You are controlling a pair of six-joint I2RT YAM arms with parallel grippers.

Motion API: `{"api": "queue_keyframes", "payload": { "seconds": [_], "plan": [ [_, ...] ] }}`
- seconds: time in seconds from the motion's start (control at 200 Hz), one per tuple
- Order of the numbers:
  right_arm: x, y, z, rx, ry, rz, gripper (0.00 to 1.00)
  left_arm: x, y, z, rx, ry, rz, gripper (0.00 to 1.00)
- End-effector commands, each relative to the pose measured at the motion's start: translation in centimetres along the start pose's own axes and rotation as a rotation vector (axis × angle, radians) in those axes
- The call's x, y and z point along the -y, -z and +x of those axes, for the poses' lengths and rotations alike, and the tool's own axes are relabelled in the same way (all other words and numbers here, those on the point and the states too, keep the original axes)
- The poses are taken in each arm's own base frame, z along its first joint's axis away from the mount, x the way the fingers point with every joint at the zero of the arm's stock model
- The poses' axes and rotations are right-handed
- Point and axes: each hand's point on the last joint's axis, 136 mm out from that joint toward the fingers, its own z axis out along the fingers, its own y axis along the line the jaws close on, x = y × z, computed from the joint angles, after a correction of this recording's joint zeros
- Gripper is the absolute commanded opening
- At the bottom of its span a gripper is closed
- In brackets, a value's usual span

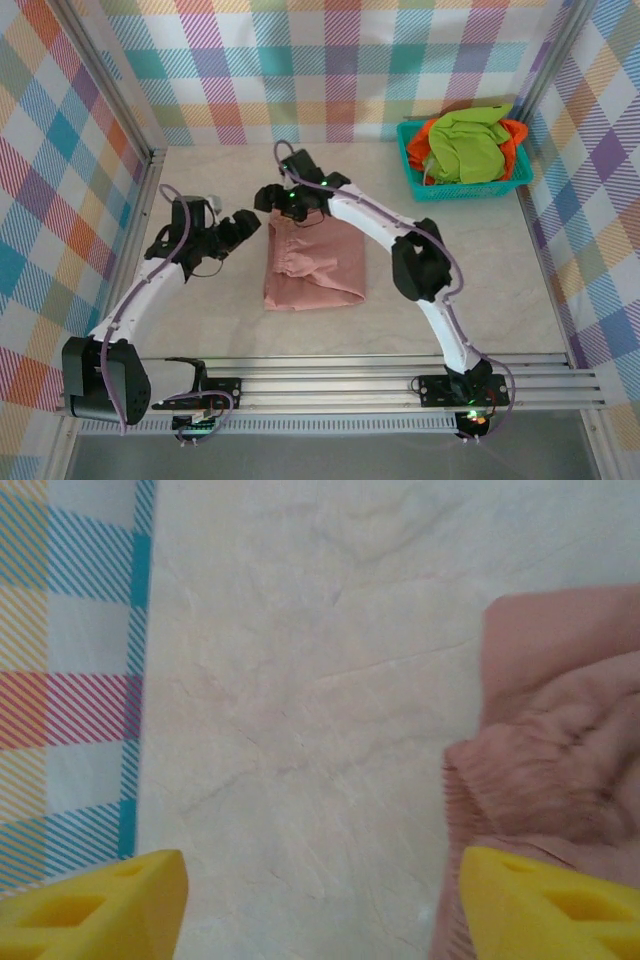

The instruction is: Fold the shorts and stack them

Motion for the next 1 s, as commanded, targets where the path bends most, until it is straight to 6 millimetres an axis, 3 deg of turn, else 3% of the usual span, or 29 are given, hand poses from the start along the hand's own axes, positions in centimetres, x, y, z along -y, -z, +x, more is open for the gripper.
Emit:
{"api": "queue_keyframes", "payload": {
  "seconds": [0.0, 0.105, 0.275, 0.505, 0.635, 0.77, 0.995],
  "plan": [
    [-1.5, 8.2, -3.8, 0.139, 0.057, -0.033, 0.75, -0.6, -1.7, 2.8, -0.094, 0.016, -0.022, 0.81],
    [0.7, 11.9, -3.8, 0.183, 0.068, 0.015, 0.78, -0.6, -3.9, 4.2, -0.16, -0.003, -0.05, 0.75],
    [4.7, 15.2, -1.2, 0.195, 0.051, 0.074, 0.83, -1.2, -8.0, 5.0, -0.231, -0.043, -0.102, 0.62],
    [9.4, 15.6, 4.0, 0.133, 0.03, 0.139, 0.84, -0.6, -11.2, 5.5, -0.264, -0.069, -0.099, 0.52],
    [11.5, 15.0, 6.1, 0.091, 0.006, 0.17, 0.84, -1.7, -12.3, 6.5, -0.315, -0.066, -0.135, 0.23],
    [12.7, 14.7, 7.3, 0.063, -0.009, 0.188, 0.84, -1.3, -10.8, 6.6, -0.325, -0.073, -0.154, 0.0],
    [14.0, 15.7, 7.1, 0.076, -0.005, 0.237, 0.85, 4.1, -4.4, 4.1, -0.305, -0.151, -0.127, 0.0]
  ]
}}
